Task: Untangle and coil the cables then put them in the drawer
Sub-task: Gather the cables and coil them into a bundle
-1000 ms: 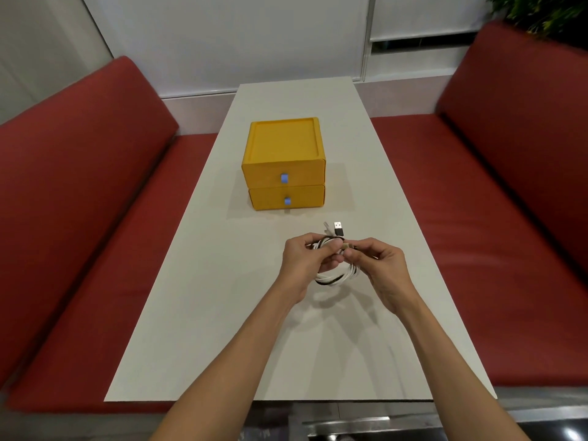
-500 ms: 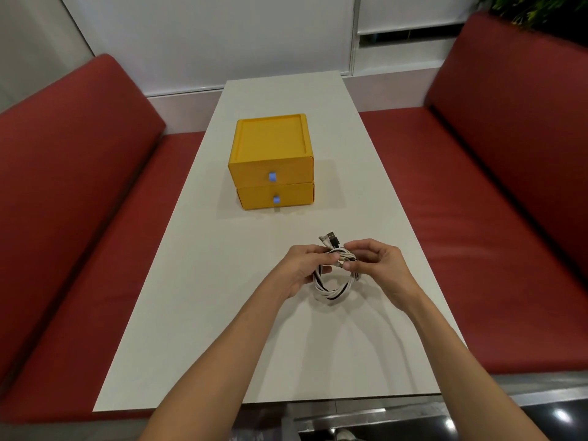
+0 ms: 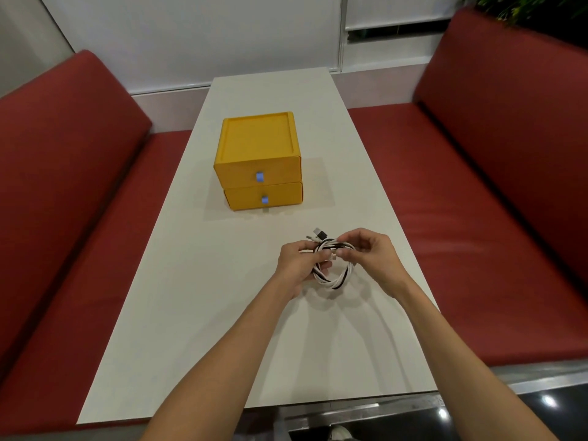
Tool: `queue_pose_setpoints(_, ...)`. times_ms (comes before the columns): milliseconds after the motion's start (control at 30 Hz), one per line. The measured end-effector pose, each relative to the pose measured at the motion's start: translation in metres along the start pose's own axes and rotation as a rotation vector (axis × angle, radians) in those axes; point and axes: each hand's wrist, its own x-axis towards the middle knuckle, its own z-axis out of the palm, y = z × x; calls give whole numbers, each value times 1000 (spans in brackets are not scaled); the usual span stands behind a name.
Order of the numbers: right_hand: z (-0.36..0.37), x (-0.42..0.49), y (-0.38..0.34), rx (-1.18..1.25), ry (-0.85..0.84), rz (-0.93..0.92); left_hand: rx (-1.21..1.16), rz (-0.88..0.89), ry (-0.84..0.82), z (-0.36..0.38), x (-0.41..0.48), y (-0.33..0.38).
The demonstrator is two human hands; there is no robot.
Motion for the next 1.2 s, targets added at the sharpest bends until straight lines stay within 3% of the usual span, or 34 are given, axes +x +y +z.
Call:
queue_pose_setpoints(233, -1, -3, 6, 213, -7, 87, -248, -47, -41, -4, -4, 6)
queue_pose_setpoints(400, 3, -8, -1, 294, -40, 175, -190, 22, 17, -1, -4, 3)
queue_pose_setpoints(533, 11, -3, -9, 265, 115, 167, -179, 113, -37, 5, -10, 1)
queue_pose_setpoints(700, 16, 2, -8, 499, 267, 158, -194, 74, -140, 2, -18, -6)
queue_pose_setpoints(867, 25, 2, -10, 501, 353, 148, -197, 68, -179, 10, -26, -17)
queue_pose_setpoints(967, 25, 2, -13, 446, 379, 192, -74, 162, -100, 10, -24, -19)
queue_pose_setpoints(1100, 25, 4, -10, 376, 414, 254, 347, 338, 93, 11, -21, -24)
queue_pose_setpoints(1200, 25, 1, -2, 361, 410, 274, 434, 350, 143, 12, -23, -28)
